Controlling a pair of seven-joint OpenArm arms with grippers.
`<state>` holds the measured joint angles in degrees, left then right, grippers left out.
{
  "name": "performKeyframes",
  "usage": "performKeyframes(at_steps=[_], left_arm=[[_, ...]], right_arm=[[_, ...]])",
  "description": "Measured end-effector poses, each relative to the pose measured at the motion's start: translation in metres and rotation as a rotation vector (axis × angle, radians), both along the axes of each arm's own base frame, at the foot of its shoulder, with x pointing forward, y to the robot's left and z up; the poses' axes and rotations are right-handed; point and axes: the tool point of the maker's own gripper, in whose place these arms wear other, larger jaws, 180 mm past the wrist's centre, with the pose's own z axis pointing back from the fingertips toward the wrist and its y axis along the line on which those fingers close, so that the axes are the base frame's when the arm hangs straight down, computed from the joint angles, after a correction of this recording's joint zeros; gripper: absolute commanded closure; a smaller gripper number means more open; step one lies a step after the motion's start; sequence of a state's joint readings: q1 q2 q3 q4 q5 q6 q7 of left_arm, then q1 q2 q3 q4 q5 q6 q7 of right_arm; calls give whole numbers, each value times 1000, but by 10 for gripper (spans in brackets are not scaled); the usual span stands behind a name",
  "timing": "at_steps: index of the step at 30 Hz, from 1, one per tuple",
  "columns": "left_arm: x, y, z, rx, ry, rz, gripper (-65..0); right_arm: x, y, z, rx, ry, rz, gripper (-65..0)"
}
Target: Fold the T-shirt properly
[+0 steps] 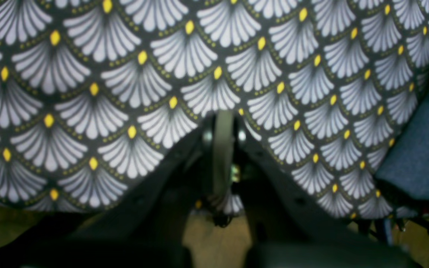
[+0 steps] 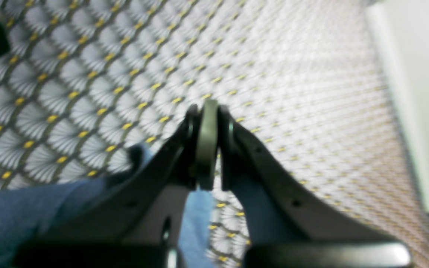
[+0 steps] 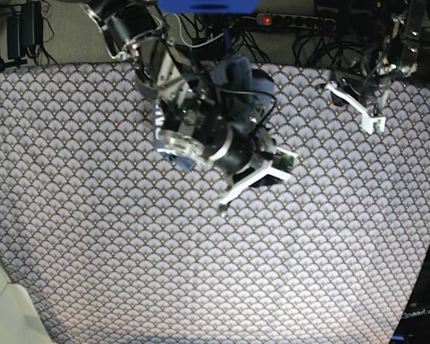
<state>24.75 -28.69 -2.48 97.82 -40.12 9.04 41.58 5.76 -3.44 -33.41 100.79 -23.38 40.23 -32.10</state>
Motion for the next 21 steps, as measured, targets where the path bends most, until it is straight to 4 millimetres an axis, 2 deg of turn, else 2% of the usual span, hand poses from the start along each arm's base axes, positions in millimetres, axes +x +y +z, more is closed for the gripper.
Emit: performKeyframes(at_steps=[7,10,14,21], left_arm=[[2,-1,0,-3,-2,1,-4],[5,-3,1,-5,-5,-4,-4],[8,-4,1,-6,-7,-4,-4],[14,-5,3,-10,-8,-7,-4]], right_arm=[[-1,-38,4,-146,-2,-124,0],[-8,-54,-11,-217,31,-153,0],[-36,-46,-31,-193,109,-120,-59],[-60,-26,-36,-120,139,-51,-144]])
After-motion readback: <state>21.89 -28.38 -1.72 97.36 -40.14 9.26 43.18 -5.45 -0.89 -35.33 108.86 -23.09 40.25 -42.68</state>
